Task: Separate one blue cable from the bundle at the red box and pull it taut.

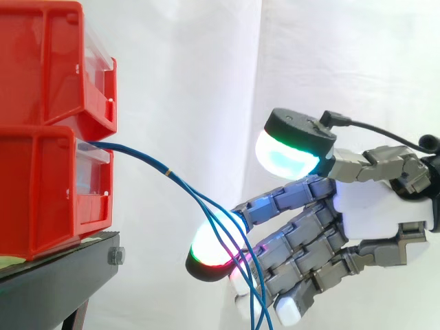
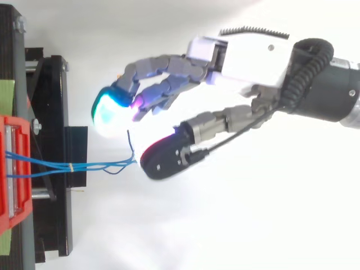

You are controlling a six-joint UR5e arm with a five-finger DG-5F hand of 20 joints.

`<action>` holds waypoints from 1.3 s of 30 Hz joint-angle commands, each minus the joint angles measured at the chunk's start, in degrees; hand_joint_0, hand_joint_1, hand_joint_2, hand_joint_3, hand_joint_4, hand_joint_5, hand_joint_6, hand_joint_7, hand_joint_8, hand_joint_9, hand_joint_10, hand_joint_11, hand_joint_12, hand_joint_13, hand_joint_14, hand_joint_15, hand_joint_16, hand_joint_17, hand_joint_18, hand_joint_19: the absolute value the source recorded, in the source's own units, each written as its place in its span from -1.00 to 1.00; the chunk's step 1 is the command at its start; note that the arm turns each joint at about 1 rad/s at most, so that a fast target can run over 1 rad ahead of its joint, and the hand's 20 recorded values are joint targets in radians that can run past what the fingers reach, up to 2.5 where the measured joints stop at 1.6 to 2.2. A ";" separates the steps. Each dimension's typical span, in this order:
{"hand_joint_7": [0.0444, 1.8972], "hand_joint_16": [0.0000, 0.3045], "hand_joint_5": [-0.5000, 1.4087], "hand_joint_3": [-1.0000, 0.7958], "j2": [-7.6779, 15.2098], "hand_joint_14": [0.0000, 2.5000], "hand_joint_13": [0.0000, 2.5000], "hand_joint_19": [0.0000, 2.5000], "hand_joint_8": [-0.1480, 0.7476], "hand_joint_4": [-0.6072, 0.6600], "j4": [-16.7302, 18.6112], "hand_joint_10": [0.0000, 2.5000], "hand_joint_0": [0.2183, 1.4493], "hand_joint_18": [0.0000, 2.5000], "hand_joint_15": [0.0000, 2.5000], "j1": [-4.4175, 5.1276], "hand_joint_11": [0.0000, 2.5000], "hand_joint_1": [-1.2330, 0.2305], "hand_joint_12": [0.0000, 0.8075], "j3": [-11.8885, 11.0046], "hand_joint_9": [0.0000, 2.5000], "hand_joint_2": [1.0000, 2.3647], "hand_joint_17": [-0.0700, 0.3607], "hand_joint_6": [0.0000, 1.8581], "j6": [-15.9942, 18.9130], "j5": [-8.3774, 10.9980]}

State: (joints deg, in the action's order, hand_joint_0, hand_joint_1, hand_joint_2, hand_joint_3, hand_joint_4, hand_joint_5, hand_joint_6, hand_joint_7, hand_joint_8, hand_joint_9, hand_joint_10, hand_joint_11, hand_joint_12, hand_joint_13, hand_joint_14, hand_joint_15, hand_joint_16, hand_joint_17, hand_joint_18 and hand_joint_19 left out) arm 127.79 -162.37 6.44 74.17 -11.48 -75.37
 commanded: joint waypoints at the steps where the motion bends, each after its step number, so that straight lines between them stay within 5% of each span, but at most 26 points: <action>1: -0.01 -0.56 -0.66 -0.44 0.80 -0.99 -0.53 -0.49 0.09 0.40 1.79 -0.99 -0.68 -0.57 -0.69 -0.02 -0.58 -0.20 0.06 0.10 -0.51 -1.00 0.02 -0.46 0.67 -3.47; 5: -0.01 -0.56 -0.66 -0.44 2.47 -0.99 -0.53 -0.49 0.08 0.40 3.99 -0.99 -0.68 -0.57 -0.69 -0.46 -0.58 -0.24 0.06 0.10 -0.51 -1.00 0.02 -0.46 3.66 -5.32; 13: 0.00 -0.62 -0.65 -0.44 3.08 -0.99 -0.53 -0.47 0.02 0.37 7.77 -0.99 -0.54 -0.58 -0.68 -0.55 -0.58 -0.18 -0.03 -0.25 -0.51 -1.00 -0.06 -0.46 5.86 -5.67; 21: 0.03 -0.63 -0.65 -0.44 6.95 -0.99 -0.51 -0.45 0.02 0.36 10.06 -0.99 -0.51 -0.57 -0.67 -1.25 -0.56 -0.17 -0.04 -2.54 -0.49 -1.00 -0.08 -0.46 9.20 -8.39; 39: 0.19 -0.65 -0.63 -0.33 7.21 -0.99 -0.49 -0.42 -0.01 0.25 10.41 -0.99 -0.38 -0.53 -0.64 -1.43 -0.54 -0.26 -0.08 -5.53 -0.48 -0.99 -0.12 -0.46 11.13 -12.88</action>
State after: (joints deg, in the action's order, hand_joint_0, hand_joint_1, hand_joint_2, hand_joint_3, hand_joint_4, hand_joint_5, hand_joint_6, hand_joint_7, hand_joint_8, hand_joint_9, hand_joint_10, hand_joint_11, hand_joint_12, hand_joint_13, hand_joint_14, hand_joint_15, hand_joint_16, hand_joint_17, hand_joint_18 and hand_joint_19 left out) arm 134.91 -152.24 5.14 68.73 -1.04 -87.54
